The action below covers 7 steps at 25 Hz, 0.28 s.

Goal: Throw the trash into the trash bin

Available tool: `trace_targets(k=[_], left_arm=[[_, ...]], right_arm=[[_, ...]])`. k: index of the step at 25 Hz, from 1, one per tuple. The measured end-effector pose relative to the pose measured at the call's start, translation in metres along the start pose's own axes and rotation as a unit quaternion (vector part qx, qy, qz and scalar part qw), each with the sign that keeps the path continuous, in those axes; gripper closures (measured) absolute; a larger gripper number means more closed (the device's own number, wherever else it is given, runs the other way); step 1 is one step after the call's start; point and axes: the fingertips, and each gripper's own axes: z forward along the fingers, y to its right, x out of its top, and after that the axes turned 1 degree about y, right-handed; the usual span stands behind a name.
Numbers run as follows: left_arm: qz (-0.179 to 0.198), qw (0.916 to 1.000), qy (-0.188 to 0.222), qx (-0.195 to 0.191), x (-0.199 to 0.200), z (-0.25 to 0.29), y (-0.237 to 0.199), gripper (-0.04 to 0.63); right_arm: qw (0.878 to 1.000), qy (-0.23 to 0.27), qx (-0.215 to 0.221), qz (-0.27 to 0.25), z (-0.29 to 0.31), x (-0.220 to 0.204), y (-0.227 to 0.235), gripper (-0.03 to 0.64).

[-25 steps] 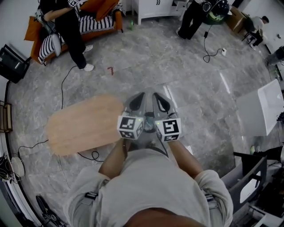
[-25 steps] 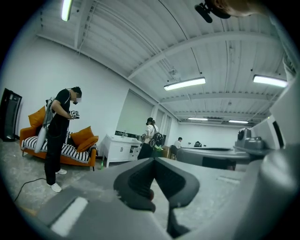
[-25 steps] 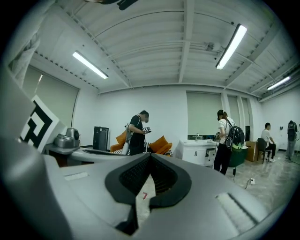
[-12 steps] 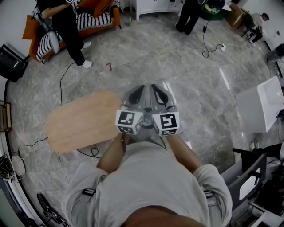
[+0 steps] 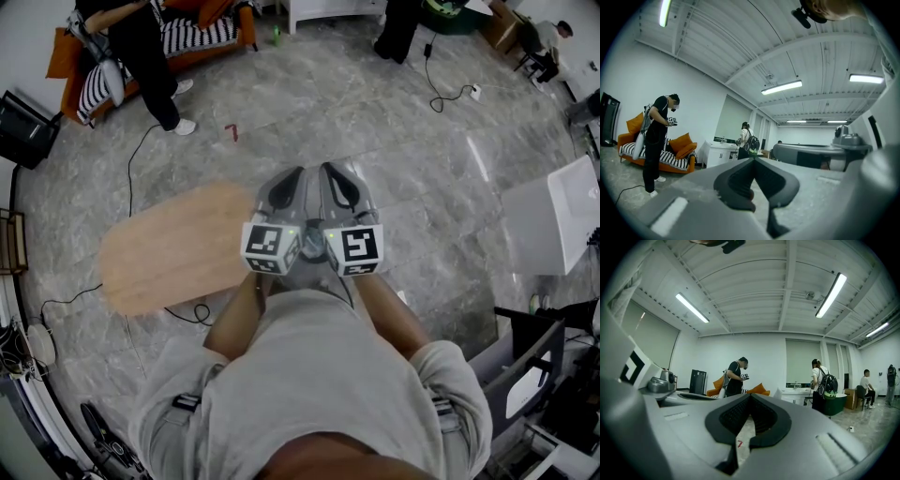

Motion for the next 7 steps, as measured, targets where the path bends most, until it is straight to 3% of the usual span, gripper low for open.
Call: trace_targets(k=[7], left_arm=[[-0.001,0.9999,0.002,0.011,-0.002,-0.002,-0.0085,0.577]], right_arm=[[1.0,-0.002,0.002,0.002,0.0026,-0.002,-0.0042,0.611]])
